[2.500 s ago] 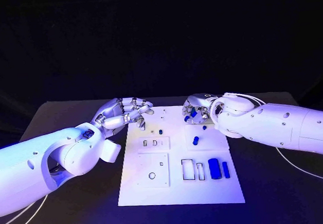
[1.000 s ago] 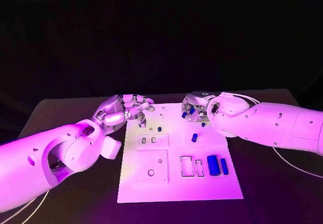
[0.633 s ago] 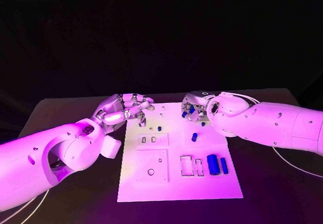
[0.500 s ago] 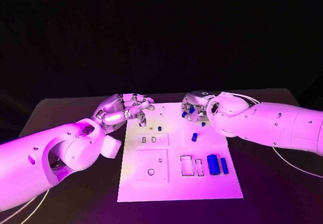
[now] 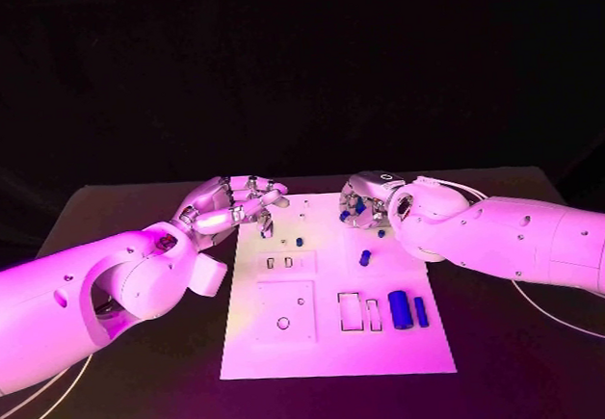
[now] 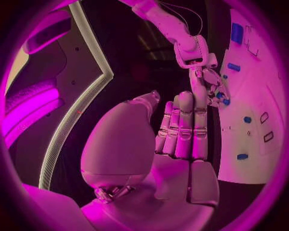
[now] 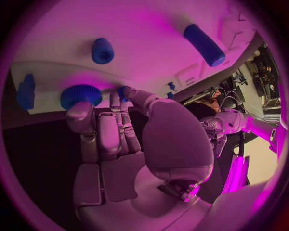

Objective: Assemble the parts on the task board

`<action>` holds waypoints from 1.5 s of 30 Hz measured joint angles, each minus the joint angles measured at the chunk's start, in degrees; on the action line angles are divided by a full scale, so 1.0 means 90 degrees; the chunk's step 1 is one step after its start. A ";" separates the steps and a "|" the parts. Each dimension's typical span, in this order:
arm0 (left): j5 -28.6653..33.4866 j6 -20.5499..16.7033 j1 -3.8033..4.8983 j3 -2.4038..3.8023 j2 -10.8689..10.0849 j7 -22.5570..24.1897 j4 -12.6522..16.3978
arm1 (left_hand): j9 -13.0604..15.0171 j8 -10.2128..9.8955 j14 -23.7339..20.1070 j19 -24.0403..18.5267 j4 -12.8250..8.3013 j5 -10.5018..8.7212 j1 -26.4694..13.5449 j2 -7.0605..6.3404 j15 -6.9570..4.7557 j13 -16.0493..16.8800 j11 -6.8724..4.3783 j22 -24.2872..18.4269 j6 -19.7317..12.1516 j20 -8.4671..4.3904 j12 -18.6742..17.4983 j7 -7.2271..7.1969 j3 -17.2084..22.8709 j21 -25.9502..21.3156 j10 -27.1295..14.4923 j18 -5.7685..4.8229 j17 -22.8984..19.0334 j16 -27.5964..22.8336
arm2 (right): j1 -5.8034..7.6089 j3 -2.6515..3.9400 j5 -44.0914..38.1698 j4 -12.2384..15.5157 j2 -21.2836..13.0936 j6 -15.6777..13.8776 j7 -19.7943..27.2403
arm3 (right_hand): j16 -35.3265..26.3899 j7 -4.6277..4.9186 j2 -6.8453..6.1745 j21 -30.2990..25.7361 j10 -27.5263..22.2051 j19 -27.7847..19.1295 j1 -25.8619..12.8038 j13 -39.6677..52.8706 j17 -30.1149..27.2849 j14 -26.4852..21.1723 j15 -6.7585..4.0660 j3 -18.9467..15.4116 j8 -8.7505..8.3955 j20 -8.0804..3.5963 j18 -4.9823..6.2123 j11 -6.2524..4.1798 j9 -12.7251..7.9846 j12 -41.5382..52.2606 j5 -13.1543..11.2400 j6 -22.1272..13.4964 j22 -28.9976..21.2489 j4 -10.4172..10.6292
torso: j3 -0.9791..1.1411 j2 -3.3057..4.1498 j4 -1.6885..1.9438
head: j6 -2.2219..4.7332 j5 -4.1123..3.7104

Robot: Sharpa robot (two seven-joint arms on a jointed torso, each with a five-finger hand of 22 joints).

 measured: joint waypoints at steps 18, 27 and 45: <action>-0.0001 -0.0003 0.0002 0.0000 -0.0038 -0.0003 -0.0098 | 0.0000 0.0000 -0.0072 -0.0023 0.0000 0.0000 -0.0024 0.0024 0.0023 0.0000 0.0024 -0.0011 0.0000 0.0023 0.0000 0.0000 0.0000 0.0000 -0.0025 0.0000 -0.0023 0.0000 | 0.0073 0.0016 0.0103 -0.0076 0.0222 -0.0345 -0.0029 | 0.0000 -0.0007 0.0079 0.0027 0.0033 0.0022 0.0017 0.0014 0.0025 -0.0013 -0.0013 -0.0016 0.0013 -0.0023 0.0000 0.0012 -0.0001 0.0034 0.0002 0.0026 0.0026 -0.0015 | -0.0011 0.0010 0.0007 | 0.0063 0.0035; -0.0004 -0.0014 0.0010 0.0004 -0.0057 0.0003 -0.0161 | 0.0006 0.0000 -0.0096 -0.0034 -0.0018 0.0000 -0.0024 0.0024 0.0023 0.0000 0.0023 -0.0020 0.0000 0.0034 0.0000 0.0000 0.0018 0.0000 -0.0023 0.0000 -0.0031 0.0000 | 0.0094 0.0034 0.0116 -0.0449 0.0616 -0.0385 -0.0047 | 0.0029 -0.0009 0.0079 0.0026 0.0033 0.0022 0.0016 0.0012 0.0024 -0.0013 -0.0012 -0.0017 0.0013 -0.0023 0.0000 0.0012 -0.0001 0.0033 -0.0002 0.0025 0.0025 -0.0016 | -0.0022 0.0028 0.0044 | 0.0060 0.0022; -0.0007 -0.0047 0.0126 0.0006 -0.0020 0.0016 -0.0477 | 0.0029 -0.0076 -0.0739 -0.0418 -0.0018 0.0000 -0.0024 0.0024 0.0124 -0.0009 0.0118 -0.0382 -0.0061 0.0173 -0.0103 0.0013 0.0054 -0.0598 -0.0118 0.0000 -0.0495 -0.0661 | 0.0092 0.0039 0.0125 -0.1035 0.1126 -0.0400 -0.0117 | 0.0028 0.0011 0.0079 0.0026 -0.0014 0.0022 0.0014 -0.0002 0.0019 -0.0013 -0.0012 0.0002 0.0013 -0.0023 0.0000 0.0059 -0.0001 0.0033 0.0016 -0.0023 0.0017 0.0003 | -0.0041 0.0042 0.0098 | 0.0110 0.0049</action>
